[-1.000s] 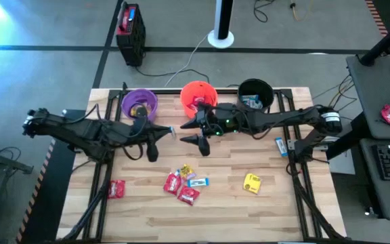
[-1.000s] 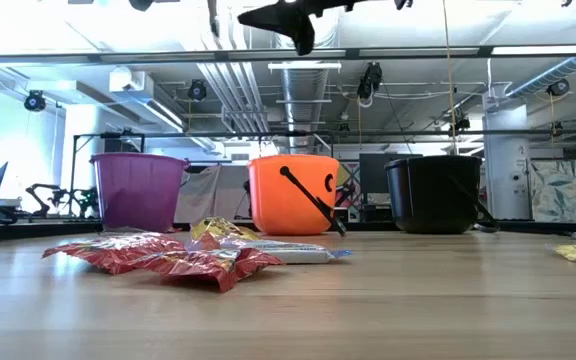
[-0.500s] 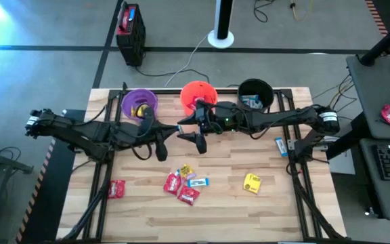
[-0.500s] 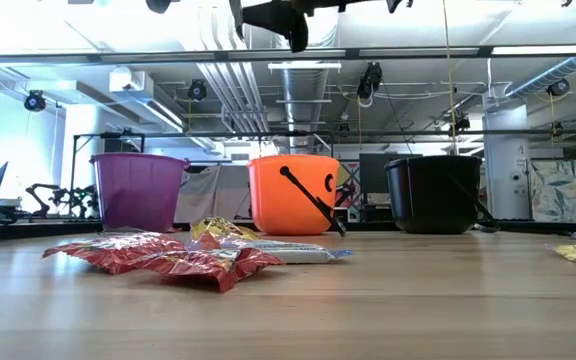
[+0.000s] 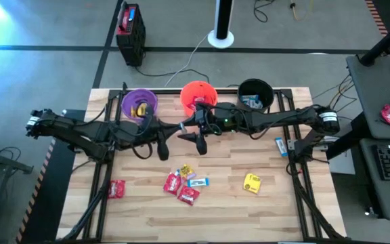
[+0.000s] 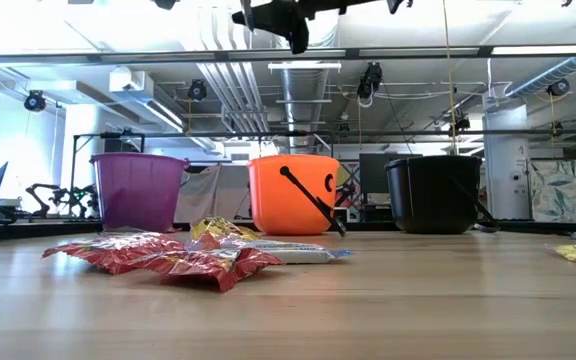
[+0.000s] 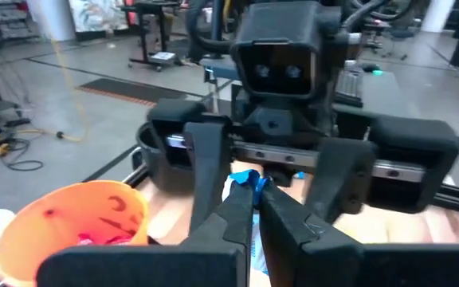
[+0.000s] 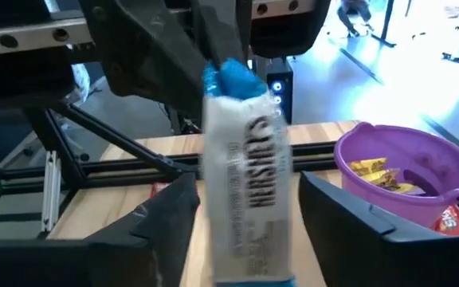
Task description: Sort candy by brand, put in halloween buckets
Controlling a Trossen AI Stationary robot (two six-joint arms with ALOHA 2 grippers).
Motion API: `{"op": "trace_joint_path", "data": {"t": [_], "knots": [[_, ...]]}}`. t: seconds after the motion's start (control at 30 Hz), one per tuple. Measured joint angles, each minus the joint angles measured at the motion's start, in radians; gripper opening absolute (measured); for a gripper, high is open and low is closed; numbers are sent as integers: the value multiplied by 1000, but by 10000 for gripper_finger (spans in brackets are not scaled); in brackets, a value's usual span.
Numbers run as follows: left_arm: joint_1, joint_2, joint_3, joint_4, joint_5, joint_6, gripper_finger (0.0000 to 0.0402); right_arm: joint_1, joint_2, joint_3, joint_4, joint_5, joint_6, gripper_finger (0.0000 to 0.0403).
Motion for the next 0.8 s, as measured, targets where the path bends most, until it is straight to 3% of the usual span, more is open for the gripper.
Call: {"op": "trace_joint_path", "data": {"t": [0.33,0.63,0.8], "knots": [[0,6,0,-1,18,2,0,0,0,0,-12,-3,-32,101],[0,6,0,-13,-3,-15,5,-2,0,0,-23,-5,-34,99],[0,6,0,-38,-9,-68,64,-13,0,10,-75,-5,-33,99]]}}
